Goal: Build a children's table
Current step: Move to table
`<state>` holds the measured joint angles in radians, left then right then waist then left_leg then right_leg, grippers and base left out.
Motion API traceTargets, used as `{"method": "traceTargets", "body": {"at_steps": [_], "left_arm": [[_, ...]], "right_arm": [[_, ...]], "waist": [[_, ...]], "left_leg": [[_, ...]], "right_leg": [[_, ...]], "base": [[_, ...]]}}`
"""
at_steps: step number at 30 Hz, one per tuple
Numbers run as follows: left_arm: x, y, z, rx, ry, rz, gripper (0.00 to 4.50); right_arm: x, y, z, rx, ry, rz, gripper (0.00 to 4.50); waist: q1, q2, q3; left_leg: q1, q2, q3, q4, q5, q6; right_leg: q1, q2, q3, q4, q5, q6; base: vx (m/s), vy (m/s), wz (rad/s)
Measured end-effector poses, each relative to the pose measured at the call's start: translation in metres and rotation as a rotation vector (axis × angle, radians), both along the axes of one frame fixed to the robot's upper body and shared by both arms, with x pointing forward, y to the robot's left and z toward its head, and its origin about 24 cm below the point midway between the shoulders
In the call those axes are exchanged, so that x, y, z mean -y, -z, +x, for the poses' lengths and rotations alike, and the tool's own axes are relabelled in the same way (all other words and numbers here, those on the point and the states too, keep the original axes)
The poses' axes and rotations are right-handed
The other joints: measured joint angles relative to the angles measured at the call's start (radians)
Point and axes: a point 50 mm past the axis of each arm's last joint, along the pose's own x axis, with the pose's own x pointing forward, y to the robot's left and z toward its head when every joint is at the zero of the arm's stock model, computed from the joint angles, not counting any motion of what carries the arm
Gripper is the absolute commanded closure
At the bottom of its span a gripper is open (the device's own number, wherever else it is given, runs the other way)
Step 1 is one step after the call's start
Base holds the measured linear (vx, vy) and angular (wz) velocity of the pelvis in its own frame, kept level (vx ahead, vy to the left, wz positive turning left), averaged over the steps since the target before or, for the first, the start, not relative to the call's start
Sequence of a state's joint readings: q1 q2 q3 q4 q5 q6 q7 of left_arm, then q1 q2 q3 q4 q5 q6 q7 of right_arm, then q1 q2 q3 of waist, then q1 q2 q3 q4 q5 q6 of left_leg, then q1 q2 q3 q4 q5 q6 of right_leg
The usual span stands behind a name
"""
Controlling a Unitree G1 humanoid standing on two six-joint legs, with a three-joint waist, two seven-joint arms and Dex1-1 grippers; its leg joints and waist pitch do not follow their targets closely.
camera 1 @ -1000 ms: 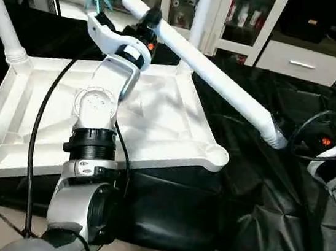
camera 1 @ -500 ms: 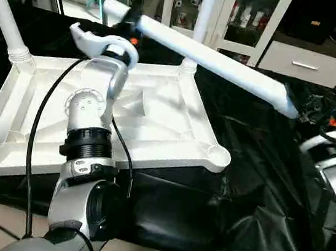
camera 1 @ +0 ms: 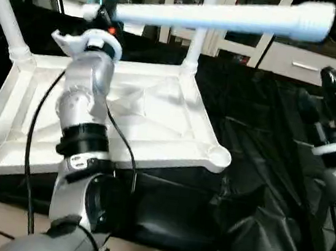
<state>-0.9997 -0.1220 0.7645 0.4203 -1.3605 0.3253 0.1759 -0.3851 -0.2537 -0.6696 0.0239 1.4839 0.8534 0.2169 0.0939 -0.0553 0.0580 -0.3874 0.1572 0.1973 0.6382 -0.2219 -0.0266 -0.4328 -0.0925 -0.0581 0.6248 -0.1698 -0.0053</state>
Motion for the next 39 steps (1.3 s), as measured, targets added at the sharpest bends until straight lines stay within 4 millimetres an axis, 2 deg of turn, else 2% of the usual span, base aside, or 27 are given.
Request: {"method": "traceTargets", "body": {"at_steps": [5,8,9,12,15,18,22,25,27,32,37,39], "left_arm": [[-0.001,0.000,0.000,0.005,0.002,0.065,3.07],[0.007,-0.003,-0.002,0.040,0.035,0.201,3.07],[0.009,-0.003,-0.003,0.052,0.049,0.232,3.07],[0.005,-0.005,-0.003,0.068,0.051,0.255,3.07],[0.004,-0.010,-0.005,0.101,0.056,0.294,3.07],[0.013,-0.018,-0.009,0.167,0.094,0.388,3.07],[0.034,-0.028,-0.018,0.287,0.182,0.580,3.07],[0.045,-0.029,-0.026,0.374,0.252,0.752,3.07],[0.054,-0.032,-0.031,0.430,0.296,0.826,3.07],[0.064,-0.038,-0.040,0.523,0.357,0.888,3.07],[0.067,-0.040,-0.043,0.554,0.380,0.914,3.07],[0.069,-0.042,-0.045,0.570,0.385,0.921,3.07]], "right_arm": [[0.017,-0.012,-0.007,0.053,0.049,-0.062,0.00],[0.042,-0.016,-0.004,0.009,0.152,-0.179,0.00],[0.058,-0.015,-0.003,-0.042,0.223,-0.239,0.00],[0.084,-0.004,0.002,-0.169,0.351,-0.330,0.00],[0.094,0.007,0.003,-0.242,0.397,-0.355,0.00],[0.085,0.001,0.004,-0.187,0.316,-0.420,0.00],[0.034,-0.017,0.001,0.000,0.023,-0.696,0.00],[0.005,-0.016,0.002,0.059,-0.120,-0.764,0.00],[-0.005,-0.021,0.003,0.085,-0.160,-0.772,0.00],[-0.011,-0.031,0.000,0.144,-0.249,-0.826,0.00],[-0.010,-0.026,-0.010,0.152,-0.357,-0.834,0.00],[-0.009,-0.019,-0.020,0.141,-0.440,-0.823,0.00]], "waist": [[0.001,-0.001,0.000],[0.002,-0.001,0.000],[0.005,-0.001,0.000],[0.003,-0.003,0.000],[-0.003,-0.003,0.000],[-0.005,-0.003,0.000],[-0.004,-0.006,0.000],[-0.004,-0.007,0.000],[-0.002,-0.007,0.000],[0.007,-0.009,0.001],[0.010,-0.010,0.001],[0.013,-0.011,0.002]], "left_leg": [[-0.001,0.000,0.000,0.000,0.000,-0.001],[-0.001,0.000,0.000,0.000,0.000,-0.001],[-0.002,0.000,0.000,0.000,0.001,-0.002],[-0.002,0.000,0.000,0.000,0.001,-0.002],[-0.002,0.000,0.000,0.000,0.001,-0.002],[-0.002,0.001,0.000,0.000,0.002,0.000],[0.000,0.004,-0.001,-0.001,0.004,0.004],[0.002,0.005,0.000,-0.001,0.005,0.004],[0.002,0.005,0.001,-0.001,0.004,0.002],[0.003,0.006,0.002,-0.001,0.005,0.001],[0.003,0.006,0.001,-0.001,0.006,0.001],[0.003,0.006,0.002,-0.001,0.006,0.001]], "right_leg": [[0.000,0.000,0.000,-0.002,0.002,0.005],[0.001,0.000,0.000,-0.005,0.004,0.007],[0.002,0.000,-0.001,-0.009,0.006,0.008],[0.004,0.000,-0.002,-0.010,0.008,0.008],[0.004,0.000,-0.002,-0.009,0.008,0.008],[0.003,0.000,-0.002,-0.009,0.008,0.008],[0.006,0.001,-0.004,-0.010,0.007,0.008],[0.010,0.001,-0.005,-0.012,0.008,0.007],[0.011,0.000,-0.005,-0.013,0.008,0.006],[0.016,0.000,-0.005,-0.014,0.008,0.006],[0.016,0.000,-0.006,-0.014,0.008,0.006],[0.016,0.000,-0.006,-0.014,0.008,0.006]], "base": [[0.000,0.000,0.00],[0.000,0.000,0.00],[0.000,0.000,0.00],[0.000,0.000,0.00],[0.000,0.000,0.00],[0.000,0.000,0.00],[0.000,0.000,0.00],[0.000,0.000,0.00],[0.000,0.000,0.00],[0.000,0.000,0.00],[0.000,0.000,0.00],[0.000,0.000,0.00]]}}
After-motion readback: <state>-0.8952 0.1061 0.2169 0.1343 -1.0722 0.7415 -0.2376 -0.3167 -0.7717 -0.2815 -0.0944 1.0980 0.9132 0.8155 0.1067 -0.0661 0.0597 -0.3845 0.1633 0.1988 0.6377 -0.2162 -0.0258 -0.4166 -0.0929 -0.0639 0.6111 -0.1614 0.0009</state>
